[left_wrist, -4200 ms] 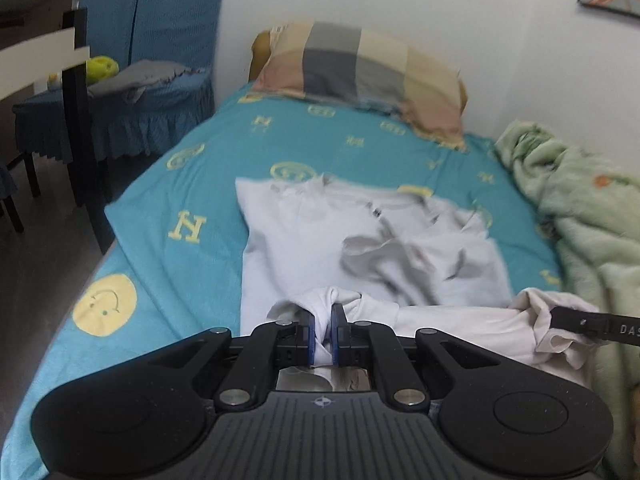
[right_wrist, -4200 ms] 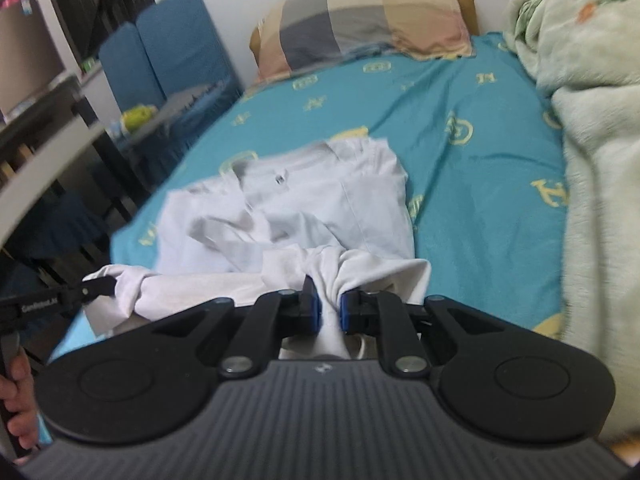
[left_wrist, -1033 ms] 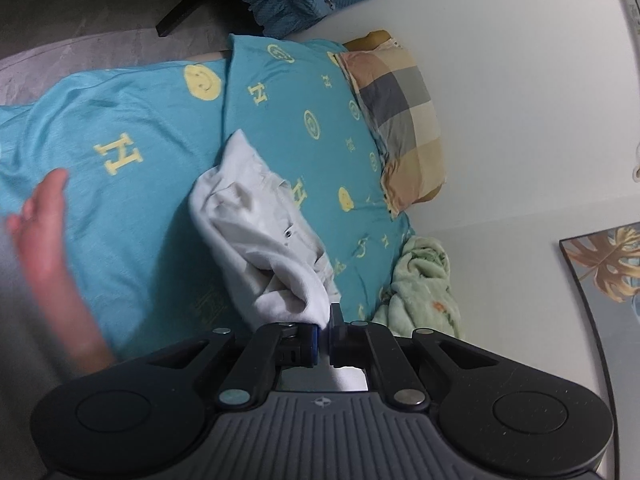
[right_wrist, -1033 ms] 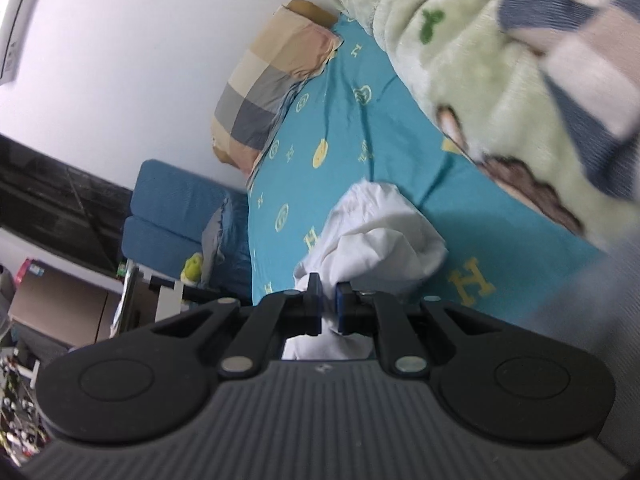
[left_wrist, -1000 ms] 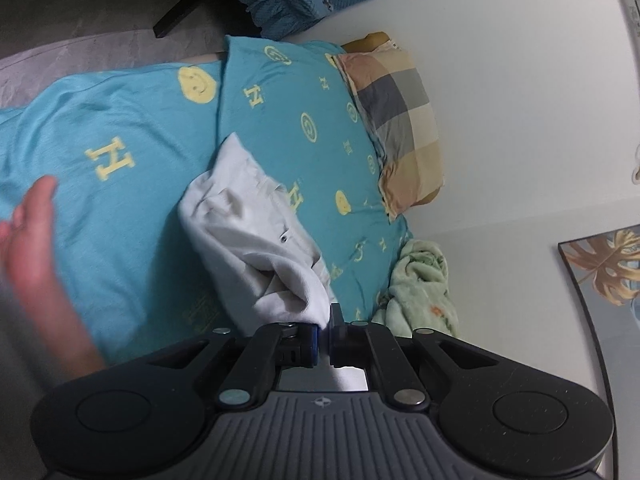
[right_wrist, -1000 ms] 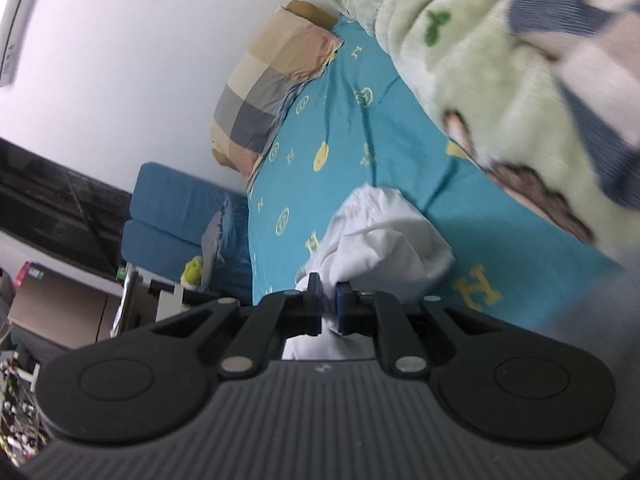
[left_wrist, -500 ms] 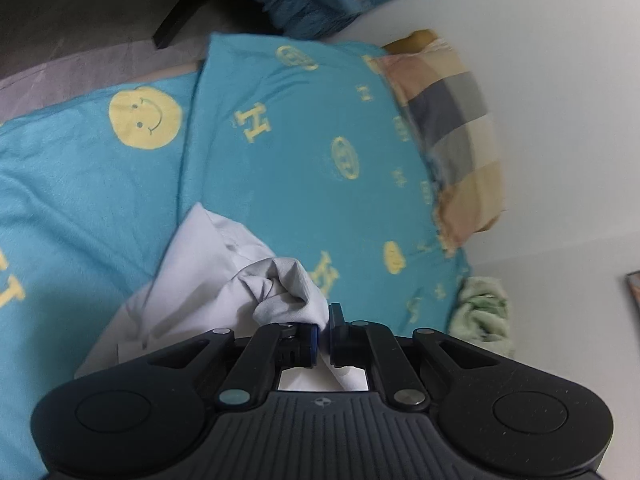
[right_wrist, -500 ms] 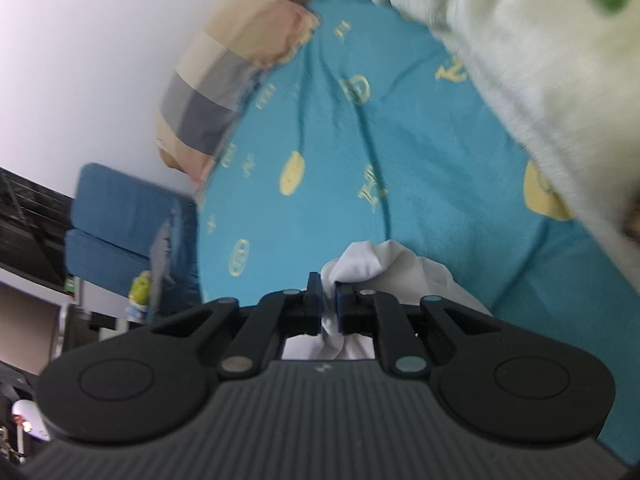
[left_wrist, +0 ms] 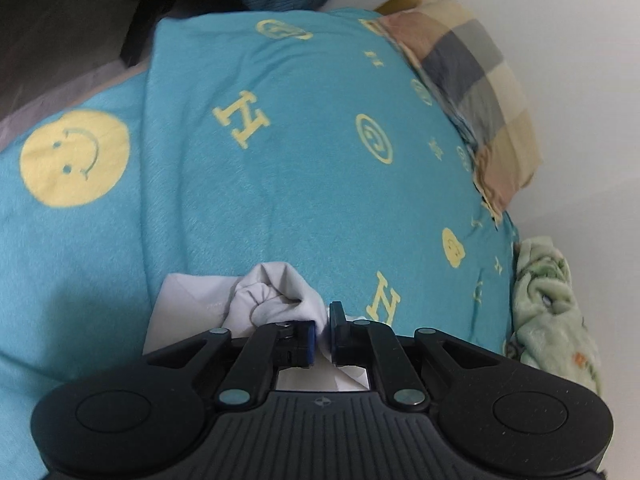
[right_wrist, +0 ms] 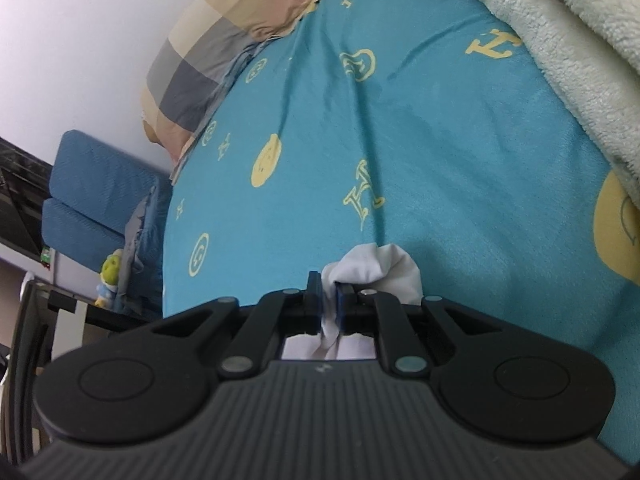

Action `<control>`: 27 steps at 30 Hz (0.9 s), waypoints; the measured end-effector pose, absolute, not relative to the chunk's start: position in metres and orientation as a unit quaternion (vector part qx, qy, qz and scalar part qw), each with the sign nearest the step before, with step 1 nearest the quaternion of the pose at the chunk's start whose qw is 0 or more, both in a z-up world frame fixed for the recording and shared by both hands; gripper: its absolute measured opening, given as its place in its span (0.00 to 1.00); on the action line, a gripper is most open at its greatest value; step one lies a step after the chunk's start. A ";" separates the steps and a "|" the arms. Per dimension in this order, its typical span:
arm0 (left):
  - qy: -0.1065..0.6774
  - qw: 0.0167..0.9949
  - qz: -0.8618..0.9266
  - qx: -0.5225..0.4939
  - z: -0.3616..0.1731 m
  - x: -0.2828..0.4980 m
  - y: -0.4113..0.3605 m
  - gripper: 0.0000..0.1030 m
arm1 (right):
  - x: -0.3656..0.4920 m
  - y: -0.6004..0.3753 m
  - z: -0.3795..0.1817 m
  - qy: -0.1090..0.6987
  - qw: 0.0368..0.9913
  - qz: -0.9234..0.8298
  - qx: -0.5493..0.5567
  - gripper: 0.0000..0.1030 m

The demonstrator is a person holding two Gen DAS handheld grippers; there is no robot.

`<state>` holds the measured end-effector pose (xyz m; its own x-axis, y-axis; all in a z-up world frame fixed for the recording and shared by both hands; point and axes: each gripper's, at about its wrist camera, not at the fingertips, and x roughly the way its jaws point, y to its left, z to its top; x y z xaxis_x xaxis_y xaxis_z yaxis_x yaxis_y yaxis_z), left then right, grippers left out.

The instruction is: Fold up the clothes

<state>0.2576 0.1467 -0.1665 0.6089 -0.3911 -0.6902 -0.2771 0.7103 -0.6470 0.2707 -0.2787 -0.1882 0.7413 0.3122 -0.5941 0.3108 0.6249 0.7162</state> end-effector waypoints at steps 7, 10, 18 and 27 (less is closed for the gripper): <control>0.395 0.865 -0.052 -0.306 -0.137 0.234 0.130 0.49 | 0.250 -0.262 -0.156 0.307 0.883 0.037 0.353 0.65; 0.360 0.902 -0.066 -0.229 -0.119 0.218 0.108 0.58 | 0.236 -0.247 -0.141 0.273 0.909 0.072 0.305 0.75; 0.353 0.926 -0.077 -0.111 -0.125 0.207 0.072 0.71 | 0.240 -0.208 -0.148 0.291 0.948 0.079 0.103 0.74; 0.386 0.919 -0.064 -0.050 -0.160 0.211 0.062 0.71 | 0.251 -0.203 -0.180 0.335 0.936 0.081 0.070 0.75</control>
<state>0.2109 0.0620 -0.1602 0.6941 -0.1553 -0.7029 0.0783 0.9870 -0.1407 0.2507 -0.2029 -0.1803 0.7631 0.1986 -0.6150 -0.1045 0.9770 0.1858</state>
